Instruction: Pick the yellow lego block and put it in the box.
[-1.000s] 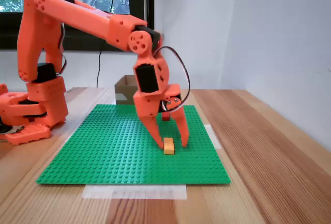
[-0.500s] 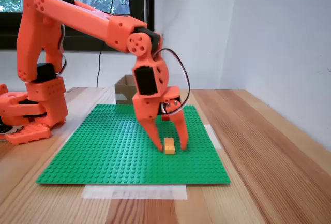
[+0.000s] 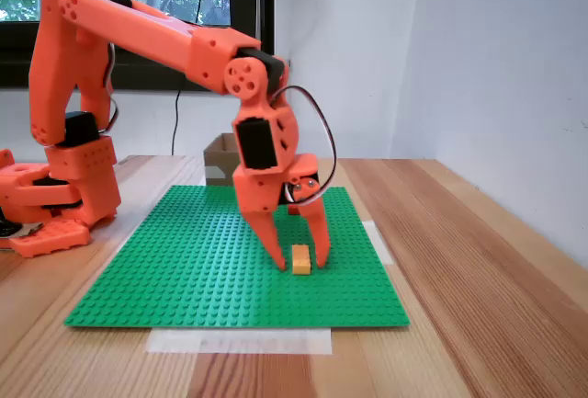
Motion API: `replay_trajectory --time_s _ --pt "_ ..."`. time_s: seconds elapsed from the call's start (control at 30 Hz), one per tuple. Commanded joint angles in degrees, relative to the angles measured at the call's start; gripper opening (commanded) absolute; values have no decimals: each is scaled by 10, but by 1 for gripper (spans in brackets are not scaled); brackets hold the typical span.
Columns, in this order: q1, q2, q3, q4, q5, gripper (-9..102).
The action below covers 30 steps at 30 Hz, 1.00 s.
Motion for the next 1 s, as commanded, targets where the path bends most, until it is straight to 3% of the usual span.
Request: replay_trajectory --time_s 0.0,0.97 --pt "4 3 -4 2 -1 19" --pt "-10 -4 -2 -18 23 19"
